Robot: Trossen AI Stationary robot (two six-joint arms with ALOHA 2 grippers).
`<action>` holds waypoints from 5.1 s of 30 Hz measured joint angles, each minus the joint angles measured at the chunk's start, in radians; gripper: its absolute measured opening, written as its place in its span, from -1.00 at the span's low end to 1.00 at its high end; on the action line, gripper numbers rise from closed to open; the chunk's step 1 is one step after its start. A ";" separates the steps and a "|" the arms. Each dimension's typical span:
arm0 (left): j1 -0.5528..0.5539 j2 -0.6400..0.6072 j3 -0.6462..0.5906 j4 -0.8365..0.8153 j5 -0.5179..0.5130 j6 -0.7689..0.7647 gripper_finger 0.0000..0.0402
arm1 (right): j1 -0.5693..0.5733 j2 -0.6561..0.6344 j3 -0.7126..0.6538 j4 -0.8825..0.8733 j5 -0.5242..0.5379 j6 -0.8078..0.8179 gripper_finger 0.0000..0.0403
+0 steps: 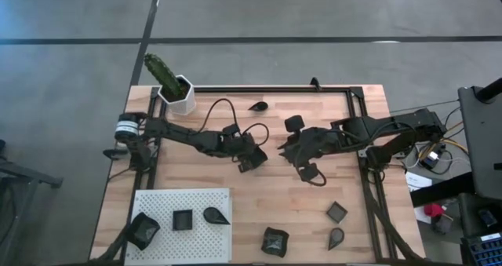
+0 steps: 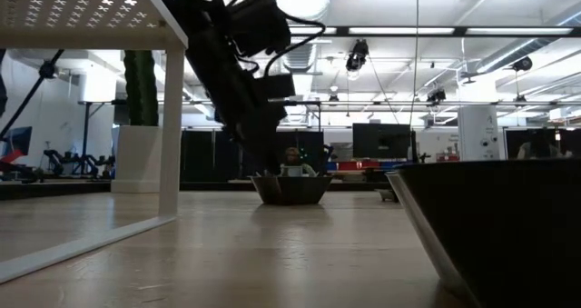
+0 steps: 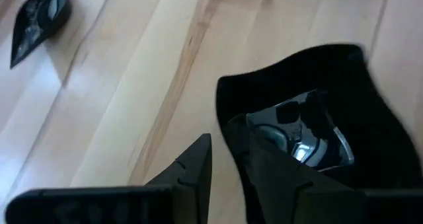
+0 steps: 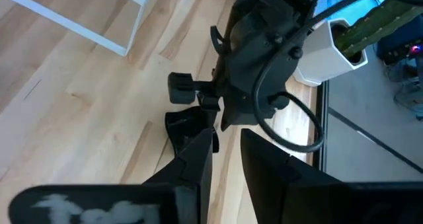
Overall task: Pick & Place Mini shaped plates
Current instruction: Stack the distorted square plate on top of the other distorted square plate on the shelf
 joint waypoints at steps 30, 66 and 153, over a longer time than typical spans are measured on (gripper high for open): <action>0.002 -0.045 0.000 -0.053 0.021 0.018 -1.00 | 0.000 0.000 0.000 0.000 0.001 0.000 -0.68; -0.016 -0.925 0.151 -0.984 0.642 0.150 -1.00 | 0.000 -0.003 0.000 0.013 0.001 0.080 -0.72; -0.742 -0.834 -0.068 -0.699 0.847 -0.311 -1.00 | -0.019 -0.004 0.000 0.323 -0.070 0.067 -0.73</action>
